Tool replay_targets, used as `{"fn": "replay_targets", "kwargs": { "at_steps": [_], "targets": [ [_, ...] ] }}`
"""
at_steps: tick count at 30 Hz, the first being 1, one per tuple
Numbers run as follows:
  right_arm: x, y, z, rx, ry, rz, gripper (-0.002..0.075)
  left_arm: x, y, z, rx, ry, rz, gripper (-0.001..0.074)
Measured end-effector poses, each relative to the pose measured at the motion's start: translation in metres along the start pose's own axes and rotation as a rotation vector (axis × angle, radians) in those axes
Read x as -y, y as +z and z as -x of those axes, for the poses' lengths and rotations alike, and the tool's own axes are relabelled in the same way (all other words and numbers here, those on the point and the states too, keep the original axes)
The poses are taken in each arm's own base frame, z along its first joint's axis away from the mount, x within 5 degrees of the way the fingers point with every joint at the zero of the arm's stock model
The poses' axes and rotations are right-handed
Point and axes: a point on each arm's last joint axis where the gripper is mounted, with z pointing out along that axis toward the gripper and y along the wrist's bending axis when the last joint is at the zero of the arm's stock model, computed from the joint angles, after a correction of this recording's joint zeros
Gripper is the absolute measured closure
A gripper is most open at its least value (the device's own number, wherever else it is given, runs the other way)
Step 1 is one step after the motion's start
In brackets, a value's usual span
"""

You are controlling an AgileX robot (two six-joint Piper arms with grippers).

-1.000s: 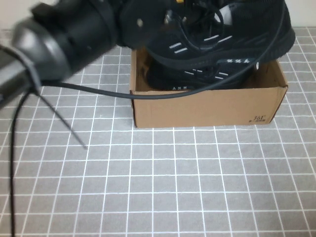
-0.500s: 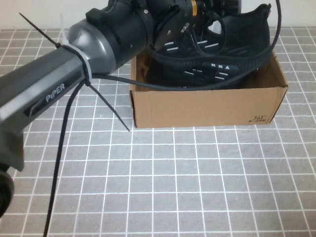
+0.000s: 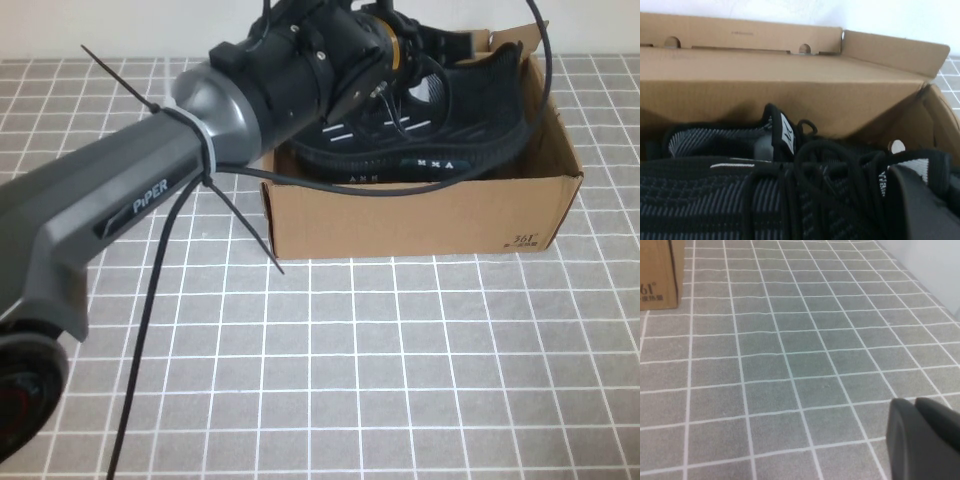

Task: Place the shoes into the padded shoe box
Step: Place the shoe in the shoe box

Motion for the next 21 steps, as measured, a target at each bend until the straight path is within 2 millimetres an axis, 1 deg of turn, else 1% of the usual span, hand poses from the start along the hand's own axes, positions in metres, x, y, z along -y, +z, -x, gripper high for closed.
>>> {"fn": "replay_targets", "kwargs": {
  "at_steps": [7, 17, 21],
  "targets": [
    [0.000, 0.000, 0.000, 0.000, 0.003, 0.001, 0.0732, 0.007, -0.001, -0.008, -0.027, 0.007, 0.013, 0.0734],
    [0.000, 0.000, 0.000, 0.000, 0.001, 0.000, 0.0732, 0.023, -0.005, -0.017, -0.041, 0.006, -0.009, 0.0734],
    [0.000, 0.000, 0.000, 0.000, 0.001, 0.000, 0.0732, 0.021, -0.005, -0.019, -0.059, 0.017, 0.029, 0.0734]
  ]
}}
